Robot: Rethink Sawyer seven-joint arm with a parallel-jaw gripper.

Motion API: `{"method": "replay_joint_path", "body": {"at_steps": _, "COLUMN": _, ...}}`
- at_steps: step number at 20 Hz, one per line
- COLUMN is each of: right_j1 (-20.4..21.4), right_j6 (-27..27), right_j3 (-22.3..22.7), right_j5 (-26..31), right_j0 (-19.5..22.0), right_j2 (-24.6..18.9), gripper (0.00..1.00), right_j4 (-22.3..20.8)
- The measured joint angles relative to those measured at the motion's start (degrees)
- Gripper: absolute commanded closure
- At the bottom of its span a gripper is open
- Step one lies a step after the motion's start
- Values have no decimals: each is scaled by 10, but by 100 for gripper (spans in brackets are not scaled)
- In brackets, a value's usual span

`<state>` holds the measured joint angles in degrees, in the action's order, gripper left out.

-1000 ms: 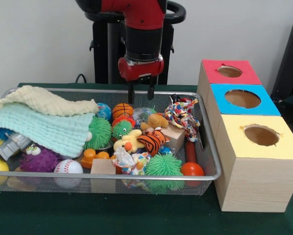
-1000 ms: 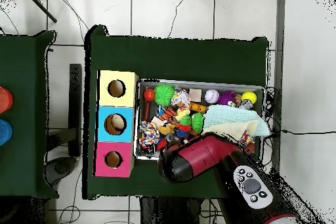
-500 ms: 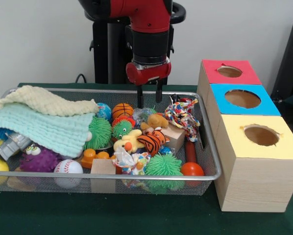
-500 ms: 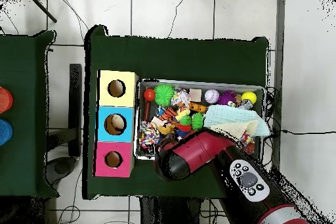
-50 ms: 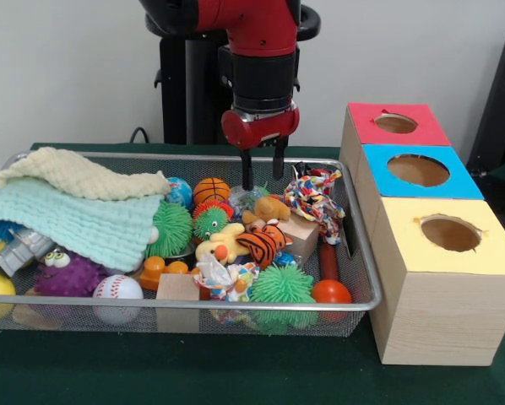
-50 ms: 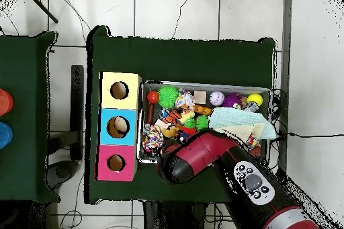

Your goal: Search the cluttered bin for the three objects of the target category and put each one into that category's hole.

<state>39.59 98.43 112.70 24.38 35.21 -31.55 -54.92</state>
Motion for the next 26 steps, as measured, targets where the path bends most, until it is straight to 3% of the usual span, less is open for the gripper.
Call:
{"method": "replay_joint_path", "body": {"at_steps": 18, "right_j1": -25, "right_j6": -4, "right_j3": 1, "right_j5": 27, "right_j0": 44, "right_j2": -3, "gripper": 0, "right_j4": -10}}
{"method": "replay_joint_path", "body": {"at_steps": 26, "right_j1": -39, "right_j6": -4, "right_j3": 1, "right_j5": 27, "right_j0": 39, "right_j2": -3, "gripper": 0, "right_j4": -48}}
